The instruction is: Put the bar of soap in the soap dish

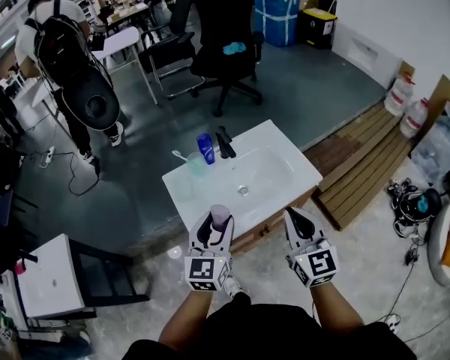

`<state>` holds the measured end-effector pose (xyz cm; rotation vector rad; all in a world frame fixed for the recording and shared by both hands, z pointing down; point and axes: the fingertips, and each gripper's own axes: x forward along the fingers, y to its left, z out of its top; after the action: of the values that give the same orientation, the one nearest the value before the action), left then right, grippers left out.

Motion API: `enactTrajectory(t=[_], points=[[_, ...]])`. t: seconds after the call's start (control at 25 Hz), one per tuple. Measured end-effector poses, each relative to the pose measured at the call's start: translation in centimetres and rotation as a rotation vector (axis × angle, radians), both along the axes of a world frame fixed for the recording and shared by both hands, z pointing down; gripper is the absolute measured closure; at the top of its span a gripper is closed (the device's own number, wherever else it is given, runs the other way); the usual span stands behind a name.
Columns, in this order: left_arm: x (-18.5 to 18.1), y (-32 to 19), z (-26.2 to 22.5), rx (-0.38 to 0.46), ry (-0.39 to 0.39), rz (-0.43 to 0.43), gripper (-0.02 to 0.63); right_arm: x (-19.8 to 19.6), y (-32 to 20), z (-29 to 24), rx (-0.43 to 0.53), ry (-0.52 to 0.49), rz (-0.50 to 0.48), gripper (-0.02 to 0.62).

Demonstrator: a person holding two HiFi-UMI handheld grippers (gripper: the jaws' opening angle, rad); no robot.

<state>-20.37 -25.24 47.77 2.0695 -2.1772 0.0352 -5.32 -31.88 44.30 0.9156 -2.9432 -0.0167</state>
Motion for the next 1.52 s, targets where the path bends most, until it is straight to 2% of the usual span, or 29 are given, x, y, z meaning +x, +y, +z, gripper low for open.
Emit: enactTrajectory(t=[0.4, 0.64, 0.84, 0.96, 1.12, 1.52], points=[[-7.8, -1.2, 1.0, -0.019, -0.027, -0.062, 0.391, -9.1, -1.5, -0.6, 0.045, 0.038, -0.091, 0.578], [-11.1, -1.9, 3.0, -0.062, 0.014, -0.133, 0.391, -12.4, -2.9, 0.5, 0.026, 0.044, -0.157, 0.578], [-13.2, -3.1, 3.3, -0.077, 0.012, -0.215, 0.391, -16.3, -5.2, 0.1, 0.063, 0.03, -0.258, 0.578], [-14.6, -3.5, 3.8, -0.096, 0.002, -0.292, 0.391, -18.3, -6.2, 0.8, 0.052, 0.023, -0.323, 0.578], [-16.3, -4.6, 4.6, -0.121, 0.001, -0.391, 0.391, -20.2, -7.2, 2.4, 0.087, 0.052, -0.404, 0.578], [-18.2, -5.8, 8.0, -0.233, 0.016, -0.589, 0.391, -22.8, -9.5, 6.6, -0.001, 0.083, -0.608, 0.578]])
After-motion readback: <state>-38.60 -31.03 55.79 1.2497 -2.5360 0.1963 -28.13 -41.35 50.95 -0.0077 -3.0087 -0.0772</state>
